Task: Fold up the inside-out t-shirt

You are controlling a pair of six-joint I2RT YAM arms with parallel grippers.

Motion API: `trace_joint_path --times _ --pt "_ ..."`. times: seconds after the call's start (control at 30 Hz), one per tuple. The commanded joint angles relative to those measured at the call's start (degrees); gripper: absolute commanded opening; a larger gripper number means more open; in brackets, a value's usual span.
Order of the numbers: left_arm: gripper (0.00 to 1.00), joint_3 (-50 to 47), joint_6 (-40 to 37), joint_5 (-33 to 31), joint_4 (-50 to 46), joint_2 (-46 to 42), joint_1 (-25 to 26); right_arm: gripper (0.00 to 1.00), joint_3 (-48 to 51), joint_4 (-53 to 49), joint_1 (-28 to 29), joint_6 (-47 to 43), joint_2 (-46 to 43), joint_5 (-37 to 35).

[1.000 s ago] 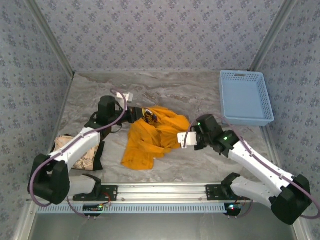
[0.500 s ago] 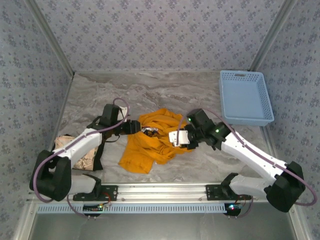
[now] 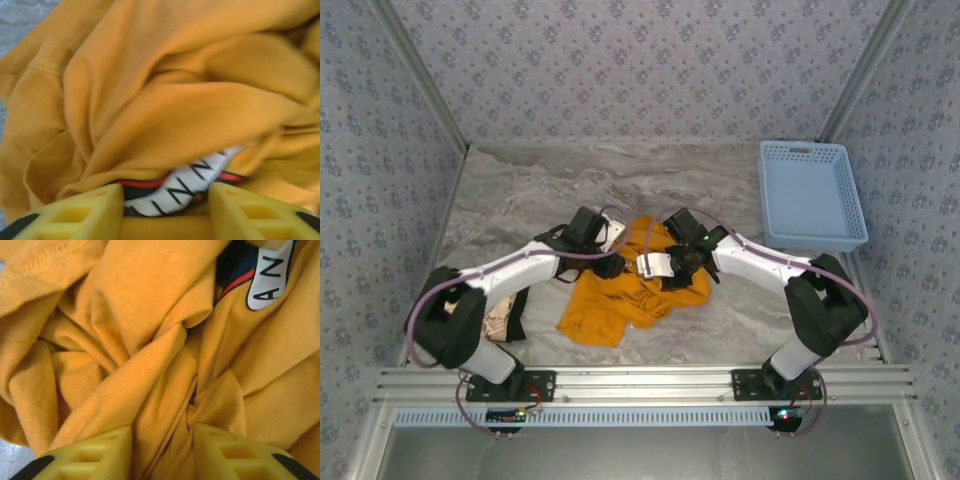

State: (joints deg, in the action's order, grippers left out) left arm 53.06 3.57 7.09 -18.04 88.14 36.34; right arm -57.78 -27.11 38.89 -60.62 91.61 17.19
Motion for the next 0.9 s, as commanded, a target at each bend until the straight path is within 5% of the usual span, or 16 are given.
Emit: trace_joint_path --times 0.0,0.03,0.1,0.37,0.5,0.6,0.7,0.87 --pt "0.29 6.97 -4.45 -1.64 -2.08 5.63 -1.32 0.18 0.29 -1.6 0.57 -2.16 0.58 -2.53" --pt "0.1 9.14 -3.85 0.78 -3.53 6.77 -2.18 0.06 0.21 -2.0 0.61 -2.34 -0.42 -2.6" --pt "0.0 12.21 -3.12 5.19 -5.48 6.4 -3.78 0.0 1.49 -0.68 0.06 -3.37 -4.23 -3.57" --pt "0.0 15.57 9.2 27.83 -7.53 -9.44 -17.41 0.0 2.8 -6.2 -12.84 -2.14 -28.82 12.53" --pt "0.0 10.48 18.06 35.06 -6.61 -10.86 -25.9 0.0 6.92 -9.62 -15.5 -2.64 -34.04 6.46" --pt "0.0 3.47 24.28 37.51 -2.62 -6.09 -28.15 0.0 11.38 -10.16 -13.67 -1.83 -32.83 -1.17" --pt "0.01 -1.3 22.54 32.25 -2.24 -1.38 -27.36 0.0 12.48 -11.86 -13.33 1.24 -28.79 -3.48" --pt "0.3 -3.62 20.22 27.77 -1.33 0.37 -26.21 0.08 10.3 -12.56 -12.49 4.01 -24.38 -5.07"
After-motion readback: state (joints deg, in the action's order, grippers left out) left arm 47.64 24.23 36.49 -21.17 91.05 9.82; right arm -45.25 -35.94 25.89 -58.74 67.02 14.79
